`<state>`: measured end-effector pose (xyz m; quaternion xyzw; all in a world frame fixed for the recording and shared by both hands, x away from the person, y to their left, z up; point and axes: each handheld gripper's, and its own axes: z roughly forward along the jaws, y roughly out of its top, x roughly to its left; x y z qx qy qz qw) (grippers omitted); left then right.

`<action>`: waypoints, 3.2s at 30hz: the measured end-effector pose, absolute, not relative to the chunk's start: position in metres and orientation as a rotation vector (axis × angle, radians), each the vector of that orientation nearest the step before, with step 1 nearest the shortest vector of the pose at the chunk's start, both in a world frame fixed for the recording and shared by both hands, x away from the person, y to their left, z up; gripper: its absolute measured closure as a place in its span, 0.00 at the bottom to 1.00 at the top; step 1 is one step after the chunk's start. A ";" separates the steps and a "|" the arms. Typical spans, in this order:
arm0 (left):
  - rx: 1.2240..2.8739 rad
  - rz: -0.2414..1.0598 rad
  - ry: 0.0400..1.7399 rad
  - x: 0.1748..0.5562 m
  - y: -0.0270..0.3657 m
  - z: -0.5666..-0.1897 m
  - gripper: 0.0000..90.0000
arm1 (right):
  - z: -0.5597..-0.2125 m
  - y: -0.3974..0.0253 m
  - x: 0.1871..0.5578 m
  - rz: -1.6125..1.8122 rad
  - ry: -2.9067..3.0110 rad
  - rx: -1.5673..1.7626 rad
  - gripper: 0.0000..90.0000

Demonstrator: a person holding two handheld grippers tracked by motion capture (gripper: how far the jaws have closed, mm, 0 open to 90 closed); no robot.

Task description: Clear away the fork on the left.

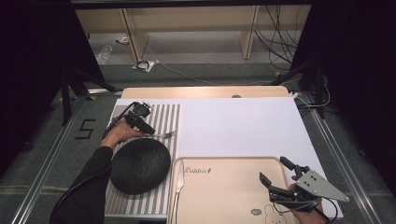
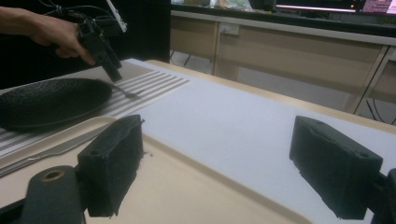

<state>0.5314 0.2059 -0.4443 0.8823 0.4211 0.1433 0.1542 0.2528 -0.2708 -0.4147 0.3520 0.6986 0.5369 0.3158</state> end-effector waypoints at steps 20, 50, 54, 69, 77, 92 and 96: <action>2.621 0.376 1.171 0.535 0.205 -0.456 0.37 | -0.415 -0.271 0.253 1.408 1.852 0.930 0.20; 2.733 0.304 1.056 0.537 0.196 -0.458 0.54 | -0.415 -0.270 0.253 1.413 1.846 0.920 0.20; 2.754 0.299 1.057 0.539 0.195 -0.460 0.56 | -0.415 -0.270 0.253 1.413 1.845 0.921 0.20; 2.730 0.210 1.072 0.542 0.199 -0.460 0.66 | -0.415 -0.271 0.253 1.404 1.853 0.928 0.20; 2.714 0.162 1.083 0.543 0.200 -0.460 0.73 | -0.415 -0.271 0.253 1.414 1.843 0.924 0.20; 2.726 0.119 1.028 0.541 0.199 -0.460 0.92 | -0.415 -0.271 0.253 1.411 1.845 0.924 0.20; 2.721 0.122 1.025 0.541 0.200 -0.460 0.93 | -0.415 -0.271 0.253 1.413 1.843 0.924 0.20</action>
